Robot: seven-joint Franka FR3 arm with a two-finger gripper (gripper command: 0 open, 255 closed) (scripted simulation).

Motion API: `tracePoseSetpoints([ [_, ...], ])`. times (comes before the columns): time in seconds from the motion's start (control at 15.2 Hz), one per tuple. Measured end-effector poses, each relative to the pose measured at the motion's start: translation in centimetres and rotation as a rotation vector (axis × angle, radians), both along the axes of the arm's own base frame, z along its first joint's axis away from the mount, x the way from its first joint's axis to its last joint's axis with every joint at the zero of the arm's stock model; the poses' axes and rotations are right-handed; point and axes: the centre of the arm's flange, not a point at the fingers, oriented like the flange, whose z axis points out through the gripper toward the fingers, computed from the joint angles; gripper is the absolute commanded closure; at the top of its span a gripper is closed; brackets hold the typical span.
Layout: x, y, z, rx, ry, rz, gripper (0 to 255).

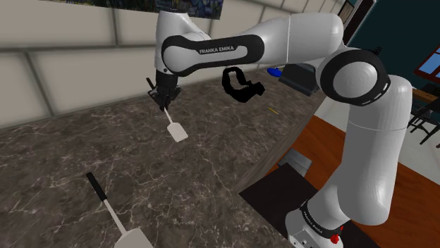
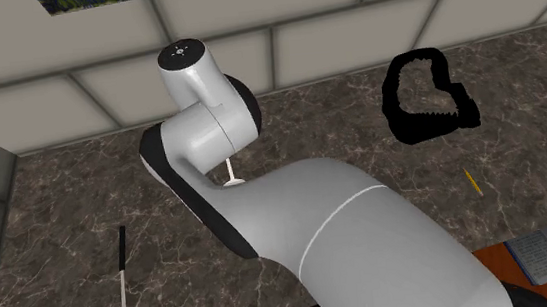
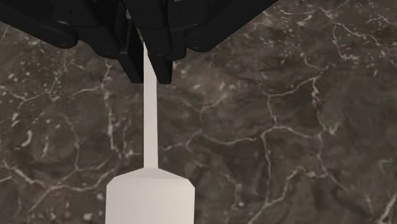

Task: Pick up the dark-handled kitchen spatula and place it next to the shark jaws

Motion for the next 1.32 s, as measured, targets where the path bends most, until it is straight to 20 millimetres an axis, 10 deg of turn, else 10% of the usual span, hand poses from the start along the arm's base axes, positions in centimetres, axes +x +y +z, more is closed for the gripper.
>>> tracePoseSetpoints([
  [1.32, 0.1, 0.1, 10.5, 0.000, 0.000, 0.000, 255],
])
